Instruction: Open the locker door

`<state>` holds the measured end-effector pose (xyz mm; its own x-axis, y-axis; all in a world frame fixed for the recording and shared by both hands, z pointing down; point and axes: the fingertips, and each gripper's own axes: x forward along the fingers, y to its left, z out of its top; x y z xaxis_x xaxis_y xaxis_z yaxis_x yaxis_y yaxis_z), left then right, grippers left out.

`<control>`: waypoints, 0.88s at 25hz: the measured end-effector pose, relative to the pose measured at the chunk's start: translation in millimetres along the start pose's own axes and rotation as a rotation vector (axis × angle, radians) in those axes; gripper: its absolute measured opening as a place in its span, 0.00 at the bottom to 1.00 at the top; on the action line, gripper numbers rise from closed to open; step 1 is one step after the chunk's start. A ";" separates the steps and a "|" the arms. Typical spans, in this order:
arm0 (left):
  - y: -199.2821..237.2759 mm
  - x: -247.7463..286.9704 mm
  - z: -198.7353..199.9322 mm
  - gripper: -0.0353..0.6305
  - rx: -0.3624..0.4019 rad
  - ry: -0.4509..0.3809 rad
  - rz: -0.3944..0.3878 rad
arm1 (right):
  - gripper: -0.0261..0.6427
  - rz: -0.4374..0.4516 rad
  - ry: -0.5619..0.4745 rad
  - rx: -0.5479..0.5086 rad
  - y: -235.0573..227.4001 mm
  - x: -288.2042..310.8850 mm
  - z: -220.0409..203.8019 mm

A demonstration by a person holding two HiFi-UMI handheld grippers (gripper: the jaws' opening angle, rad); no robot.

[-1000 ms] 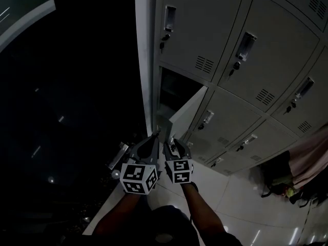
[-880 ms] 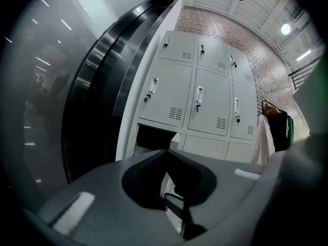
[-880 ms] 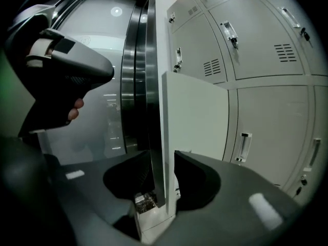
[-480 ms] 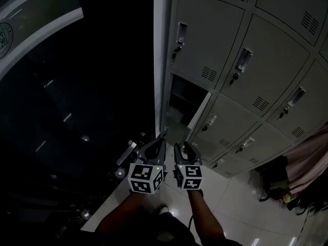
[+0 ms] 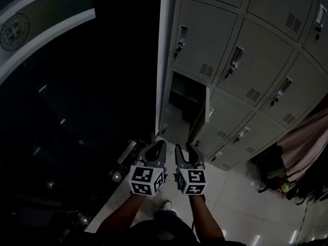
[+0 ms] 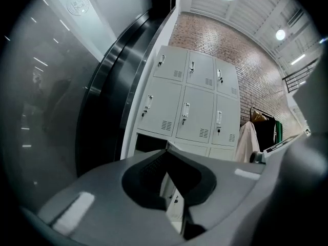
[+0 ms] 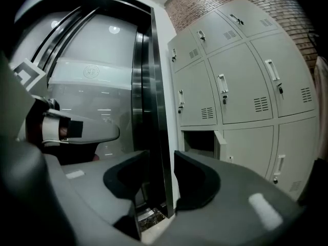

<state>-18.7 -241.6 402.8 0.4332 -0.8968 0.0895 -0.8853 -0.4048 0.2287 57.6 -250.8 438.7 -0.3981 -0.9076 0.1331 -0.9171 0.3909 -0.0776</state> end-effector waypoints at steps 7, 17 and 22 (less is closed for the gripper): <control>-8.3 -73.9 -3.5 0.06 0.001 -0.013 -0.017 | 0.25 -0.007 -0.033 -0.017 53.6 -59.2 9.7; -38.6 -156.4 -2.5 0.06 -0.018 -0.048 -0.060 | 0.16 -0.037 -0.077 -0.082 111.2 -146.8 28.7; -60.0 -181.7 -4.9 0.06 -0.018 -0.056 -0.095 | 0.04 -0.043 -0.062 -0.107 130.4 -180.5 30.4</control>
<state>-43.4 -53.5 377.6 0.5042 -0.8635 0.0128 -0.8376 -0.4854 0.2506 10.4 -40.6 374.6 -0.3593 -0.9304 0.0722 -0.9315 0.3623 0.0334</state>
